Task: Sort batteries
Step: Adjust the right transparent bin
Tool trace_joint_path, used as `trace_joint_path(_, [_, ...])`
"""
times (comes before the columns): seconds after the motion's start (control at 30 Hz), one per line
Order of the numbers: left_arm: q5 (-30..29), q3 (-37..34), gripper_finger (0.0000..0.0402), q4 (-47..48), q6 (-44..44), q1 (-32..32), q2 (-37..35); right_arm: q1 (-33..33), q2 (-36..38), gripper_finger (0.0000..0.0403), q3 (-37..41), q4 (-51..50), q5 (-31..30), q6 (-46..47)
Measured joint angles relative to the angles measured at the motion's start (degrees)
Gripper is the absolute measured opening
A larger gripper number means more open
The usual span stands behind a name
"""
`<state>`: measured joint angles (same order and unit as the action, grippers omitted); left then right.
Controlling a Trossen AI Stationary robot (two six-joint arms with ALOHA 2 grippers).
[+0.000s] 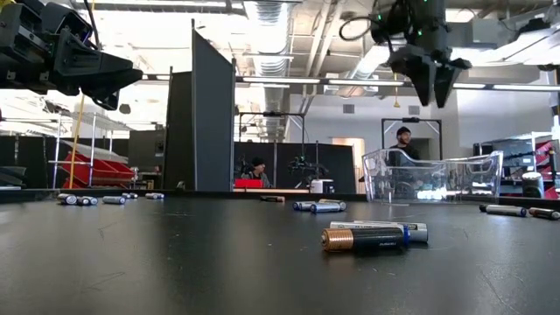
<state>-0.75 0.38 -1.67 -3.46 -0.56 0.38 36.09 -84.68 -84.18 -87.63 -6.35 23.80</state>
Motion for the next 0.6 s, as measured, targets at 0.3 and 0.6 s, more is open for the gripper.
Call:
trace_joint_path(0.3, [0.0, 0.0, 0.0112, 0.0, 0.0, 0.0, 0.0, 6.9, 0.0, 0.0234, 10.3, 7.1, 0.9, -23.2])
trace_joint_path(0.6, [0.0, 0.0, 0.0112, 0.0, 0.0, 0.0, 0.0, 7.9, 0.0, 0.0234, 16.9, 15.2, 2.4, -44.6])
